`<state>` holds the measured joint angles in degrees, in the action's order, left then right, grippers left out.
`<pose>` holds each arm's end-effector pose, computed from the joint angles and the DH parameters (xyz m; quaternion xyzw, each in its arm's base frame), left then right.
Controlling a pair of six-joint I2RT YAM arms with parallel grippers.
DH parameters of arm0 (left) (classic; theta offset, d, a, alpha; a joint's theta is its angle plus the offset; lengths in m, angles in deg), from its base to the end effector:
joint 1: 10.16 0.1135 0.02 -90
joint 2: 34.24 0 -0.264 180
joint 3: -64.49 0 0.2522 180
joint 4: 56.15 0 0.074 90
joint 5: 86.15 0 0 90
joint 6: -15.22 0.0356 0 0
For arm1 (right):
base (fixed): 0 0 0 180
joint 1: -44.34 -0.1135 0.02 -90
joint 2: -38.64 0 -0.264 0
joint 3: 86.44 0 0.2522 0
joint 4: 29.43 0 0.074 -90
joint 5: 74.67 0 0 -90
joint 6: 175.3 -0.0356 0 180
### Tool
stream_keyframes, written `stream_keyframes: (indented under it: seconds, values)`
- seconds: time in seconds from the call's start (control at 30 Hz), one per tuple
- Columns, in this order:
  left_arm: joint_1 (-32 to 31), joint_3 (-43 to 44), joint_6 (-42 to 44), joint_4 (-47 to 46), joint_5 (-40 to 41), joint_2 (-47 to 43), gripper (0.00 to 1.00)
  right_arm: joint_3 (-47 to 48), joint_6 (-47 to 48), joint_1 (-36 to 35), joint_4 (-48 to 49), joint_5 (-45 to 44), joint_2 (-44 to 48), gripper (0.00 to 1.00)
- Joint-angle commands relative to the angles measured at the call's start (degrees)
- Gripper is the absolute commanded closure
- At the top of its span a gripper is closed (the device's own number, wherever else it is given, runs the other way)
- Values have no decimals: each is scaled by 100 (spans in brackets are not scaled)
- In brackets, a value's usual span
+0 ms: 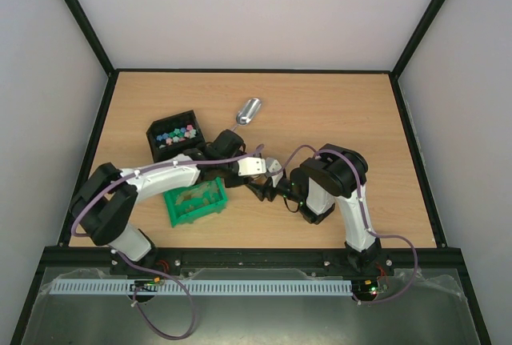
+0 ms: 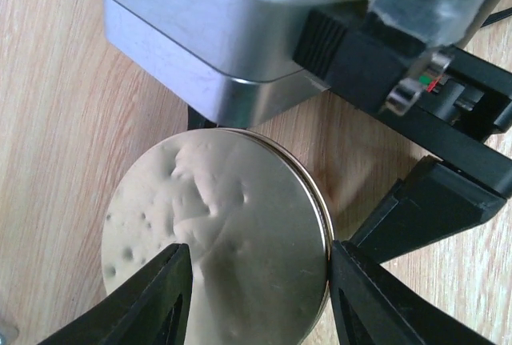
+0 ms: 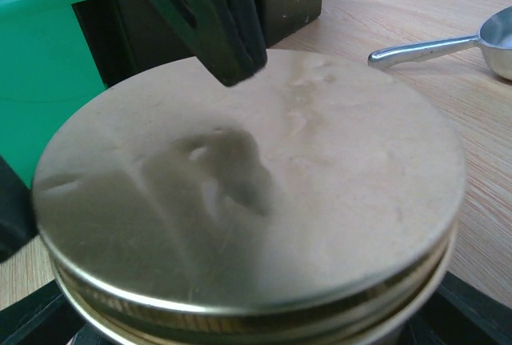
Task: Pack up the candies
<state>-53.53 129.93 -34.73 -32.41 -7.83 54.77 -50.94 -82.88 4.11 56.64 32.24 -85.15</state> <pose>0.2280 -0.2253 0.1966 0.6442 0.6671 -0.1052 0.3592 0.2089 0.1903 0.0766 -0.3542 0.6270 0.3224 0.6144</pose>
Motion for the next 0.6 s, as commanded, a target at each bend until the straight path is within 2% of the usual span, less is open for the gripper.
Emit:
stream_keyframes:
  seconds: [0.0,0.23,0.57]
  values:
    - [-44,32,-35,-251,77,151,51,-255,-479,-108,893,375,-448,55]
    - [467,-280,129,-188,29,-131,65,-255,-471,-111,893,406,-452,56]
    - [1162,-584,825,-169,324,-369,67,-257,-477,-110,898,415,-455,57]
